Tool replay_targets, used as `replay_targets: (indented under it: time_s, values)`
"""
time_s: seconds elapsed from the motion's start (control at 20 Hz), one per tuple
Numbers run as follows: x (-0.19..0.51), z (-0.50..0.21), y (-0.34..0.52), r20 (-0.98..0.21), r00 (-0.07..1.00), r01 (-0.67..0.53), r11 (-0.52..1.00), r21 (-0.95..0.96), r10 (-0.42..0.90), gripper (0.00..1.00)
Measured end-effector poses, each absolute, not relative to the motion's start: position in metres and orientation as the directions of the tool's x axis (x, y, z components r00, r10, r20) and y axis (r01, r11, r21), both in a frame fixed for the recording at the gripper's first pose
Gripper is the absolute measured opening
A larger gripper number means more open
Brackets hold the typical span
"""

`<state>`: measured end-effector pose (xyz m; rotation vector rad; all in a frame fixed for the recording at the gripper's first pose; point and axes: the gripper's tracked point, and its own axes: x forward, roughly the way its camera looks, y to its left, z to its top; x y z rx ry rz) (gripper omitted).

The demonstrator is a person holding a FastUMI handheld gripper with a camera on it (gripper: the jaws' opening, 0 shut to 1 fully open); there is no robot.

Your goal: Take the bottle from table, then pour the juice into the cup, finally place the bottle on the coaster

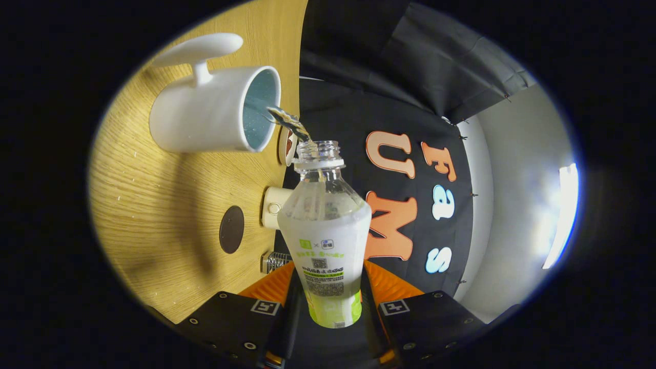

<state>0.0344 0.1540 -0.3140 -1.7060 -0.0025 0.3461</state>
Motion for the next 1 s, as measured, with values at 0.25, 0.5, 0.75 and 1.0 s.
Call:
replay_targets:
  time_s: [0.25, 0.5, 0.75, 1.0]
  values:
    - [0.0366, -0.3104, 0.1559, -0.222, 0.953, -0.179, -0.207, -0.962, 0.208, 0.56]
    - [0.0379, -0.3090, 0.1569, -0.233, 0.949, -0.180, -0.244, -0.953, 0.211, 0.56]
    - [0.0380, -0.3078, 0.1580, -0.239, 0.947, -0.178, -0.268, -0.947, 0.216, 0.56]
    - [0.0397, -0.3067, 0.1592, -0.241, 0.944, -0.169, -0.297, -0.940, 0.226, 0.56]
